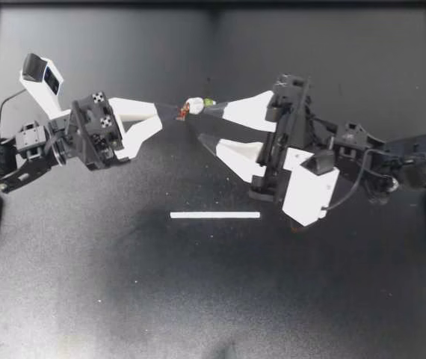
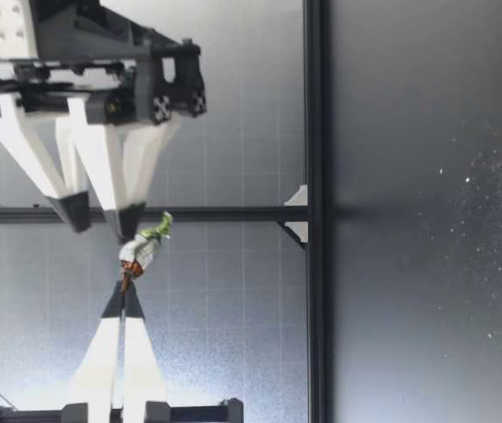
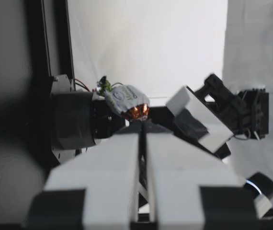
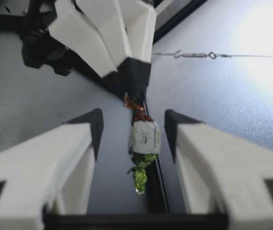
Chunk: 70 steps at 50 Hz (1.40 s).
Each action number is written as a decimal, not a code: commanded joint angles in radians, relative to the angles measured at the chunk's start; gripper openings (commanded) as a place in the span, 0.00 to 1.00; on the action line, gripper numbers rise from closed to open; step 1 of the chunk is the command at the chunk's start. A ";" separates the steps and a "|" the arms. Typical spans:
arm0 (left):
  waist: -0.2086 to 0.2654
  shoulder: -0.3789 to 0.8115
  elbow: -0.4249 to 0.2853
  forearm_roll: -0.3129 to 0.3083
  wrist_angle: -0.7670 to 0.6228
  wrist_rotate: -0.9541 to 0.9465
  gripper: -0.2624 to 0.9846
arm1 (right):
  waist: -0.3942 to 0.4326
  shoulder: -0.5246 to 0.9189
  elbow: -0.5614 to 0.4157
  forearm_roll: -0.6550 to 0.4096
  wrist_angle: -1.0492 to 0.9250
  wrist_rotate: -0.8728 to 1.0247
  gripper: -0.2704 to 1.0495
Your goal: Pick up the candy and unwrap it.
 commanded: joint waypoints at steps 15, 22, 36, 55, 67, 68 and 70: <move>0.000 -0.009 -0.025 0.044 -0.009 0.003 0.08 | -0.029 0.014 -0.041 0.003 -0.009 0.002 0.63; 0.000 -0.009 -0.028 0.052 -0.009 0.005 0.08 | -0.035 0.025 -0.051 0.002 -0.006 0.002 0.62; 0.000 -0.009 -0.028 0.077 -0.008 0.005 0.08 | -0.035 0.011 -0.046 0.002 0.011 0.003 0.38; 0.000 -0.026 0.032 0.110 -0.003 0.109 0.08 | -0.034 -0.032 -0.041 0.002 0.166 0.009 0.10; 0.000 -0.058 0.038 0.103 0.028 0.233 0.08 | -0.011 -0.021 -0.054 0.002 0.215 0.014 0.10; 0.000 -0.057 0.035 0.103 0.029 0.245 0.09 | -0.009 -0.020 -0.054 0.002 0.216 0.014 0.10; 0.000 -0.054 0.034 0.106 0.031 0.278 0.09 | -0.006 -0.020 -0.057 0.002 0.221 0.015 0.10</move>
